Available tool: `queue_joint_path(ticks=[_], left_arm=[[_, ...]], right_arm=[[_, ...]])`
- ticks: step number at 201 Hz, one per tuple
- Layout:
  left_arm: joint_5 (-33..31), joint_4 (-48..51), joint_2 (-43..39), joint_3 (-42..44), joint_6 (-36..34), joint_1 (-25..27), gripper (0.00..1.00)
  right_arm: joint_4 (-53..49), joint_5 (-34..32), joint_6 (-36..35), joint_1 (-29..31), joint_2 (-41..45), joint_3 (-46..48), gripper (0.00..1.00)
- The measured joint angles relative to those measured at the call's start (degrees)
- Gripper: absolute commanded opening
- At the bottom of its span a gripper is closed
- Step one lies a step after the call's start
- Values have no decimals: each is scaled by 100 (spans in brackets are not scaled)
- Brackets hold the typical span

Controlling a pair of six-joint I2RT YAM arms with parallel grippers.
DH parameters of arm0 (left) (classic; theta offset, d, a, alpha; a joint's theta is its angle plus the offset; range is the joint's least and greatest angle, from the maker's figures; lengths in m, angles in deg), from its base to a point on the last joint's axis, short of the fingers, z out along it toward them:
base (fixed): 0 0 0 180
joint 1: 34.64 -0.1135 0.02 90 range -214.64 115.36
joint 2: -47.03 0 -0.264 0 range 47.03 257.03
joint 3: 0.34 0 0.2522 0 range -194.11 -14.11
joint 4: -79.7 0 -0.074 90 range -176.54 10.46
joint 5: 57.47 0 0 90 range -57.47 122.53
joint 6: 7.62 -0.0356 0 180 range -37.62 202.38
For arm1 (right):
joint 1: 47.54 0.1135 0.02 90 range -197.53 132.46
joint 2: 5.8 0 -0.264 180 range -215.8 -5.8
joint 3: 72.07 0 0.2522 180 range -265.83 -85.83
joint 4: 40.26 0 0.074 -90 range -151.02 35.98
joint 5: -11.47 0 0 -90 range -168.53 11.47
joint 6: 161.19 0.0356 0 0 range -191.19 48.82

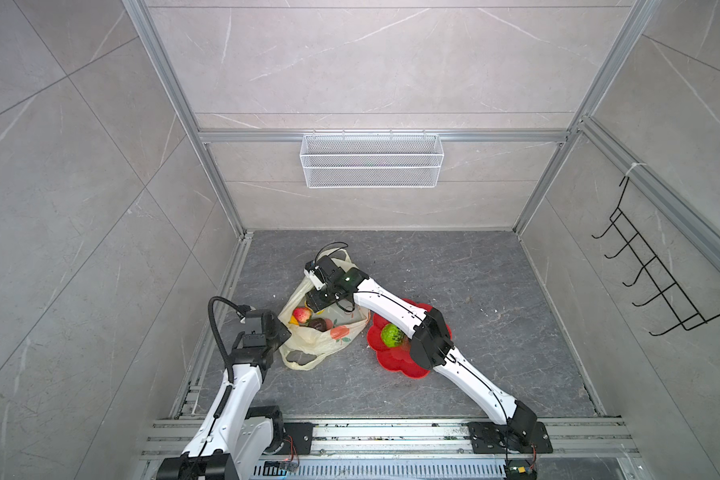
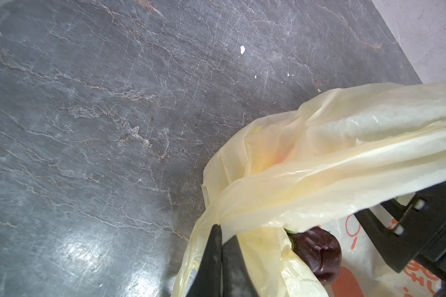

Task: Take the fake fruits out of the plastic bag
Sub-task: 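Grasp the yellow lemon-like fruit with the right gripper and lift it out, then carry the yellow fruit to the red plate and lower it nearest the robot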

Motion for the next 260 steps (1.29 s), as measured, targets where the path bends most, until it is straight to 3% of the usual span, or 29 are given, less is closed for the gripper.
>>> queue_joint_path(ticks=[49,104,162,214,260], left_arm=[[-2,2,-2,0,0,0,0],[-2,2,0,0,0,0,0],[0,0,0,0,0,0,0],[0,0,0,0,0,0,0],[0,-2,0,0,0,-11,0]], right_arm=[[260,107,33,-4,240,507,50],[1156,192,98,-2,1674,2857,50],[3217,70,350,13,3753,5840,50],[4719,-629,597,197,5504,8352,49],[5348,-1646,828,616,7250,10207,49]])
